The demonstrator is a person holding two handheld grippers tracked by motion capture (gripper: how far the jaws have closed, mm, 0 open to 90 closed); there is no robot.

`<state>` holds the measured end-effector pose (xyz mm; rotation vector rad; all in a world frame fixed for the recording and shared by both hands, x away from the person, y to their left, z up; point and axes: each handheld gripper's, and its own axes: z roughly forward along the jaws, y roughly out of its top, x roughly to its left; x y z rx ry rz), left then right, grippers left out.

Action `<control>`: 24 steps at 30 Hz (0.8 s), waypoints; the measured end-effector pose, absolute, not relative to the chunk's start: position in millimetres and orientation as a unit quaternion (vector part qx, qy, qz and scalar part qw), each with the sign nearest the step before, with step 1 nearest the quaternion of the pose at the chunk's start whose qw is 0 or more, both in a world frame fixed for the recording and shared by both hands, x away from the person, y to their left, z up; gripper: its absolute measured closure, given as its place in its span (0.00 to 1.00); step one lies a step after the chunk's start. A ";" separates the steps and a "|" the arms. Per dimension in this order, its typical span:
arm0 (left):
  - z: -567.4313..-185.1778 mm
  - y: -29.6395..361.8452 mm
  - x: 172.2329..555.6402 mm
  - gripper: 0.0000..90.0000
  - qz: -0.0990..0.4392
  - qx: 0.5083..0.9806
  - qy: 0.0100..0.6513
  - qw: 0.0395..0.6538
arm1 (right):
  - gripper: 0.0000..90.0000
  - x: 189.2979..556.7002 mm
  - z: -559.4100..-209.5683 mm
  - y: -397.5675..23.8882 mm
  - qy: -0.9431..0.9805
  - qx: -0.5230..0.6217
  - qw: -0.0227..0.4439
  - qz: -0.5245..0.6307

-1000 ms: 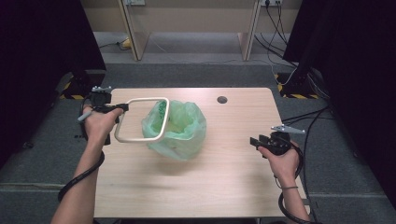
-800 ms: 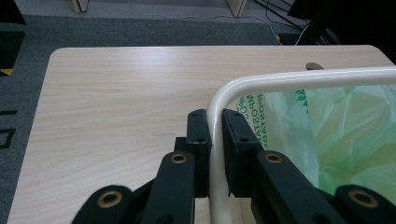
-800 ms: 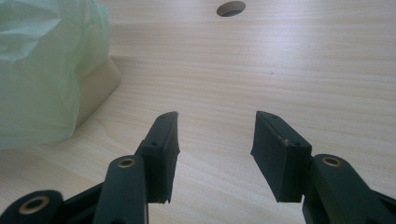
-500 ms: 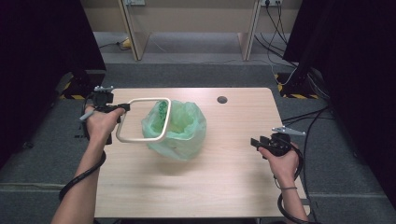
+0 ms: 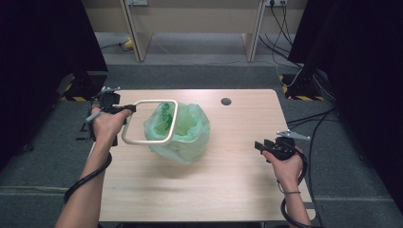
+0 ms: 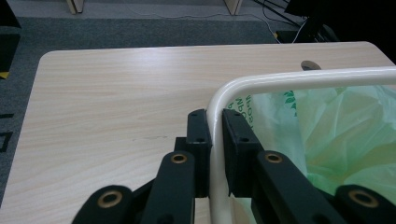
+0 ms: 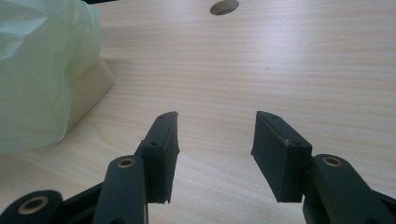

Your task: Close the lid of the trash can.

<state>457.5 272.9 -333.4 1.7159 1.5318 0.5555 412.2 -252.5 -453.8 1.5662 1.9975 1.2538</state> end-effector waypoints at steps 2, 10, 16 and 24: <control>-333.2 271.0 458.1 0.90 0.217 0.672 0.598 0.378 | 0.56 412.0 -454.2 -252.7 0.697 0.547 0.155 0.438; -333.9 263.7 460.1 0.90 0.215 0.677 0.594 0.378 | 0.56 411.6 -455.6 -253.3 0.694 0.549 0.155 0.439; -333.4 260.0 461.1 0.90 0.215 0.680 0.591 0.377 | 0.56 411.5 -457.8 -252.5 0.693 0.549 0.155 0.440; -333.3 256.1 462.5 0.90 0.215 0.682 0.589 0.377 | 0.56 411.1 -459.7 -252.6 0.693 0.551 0.154 0.439</control>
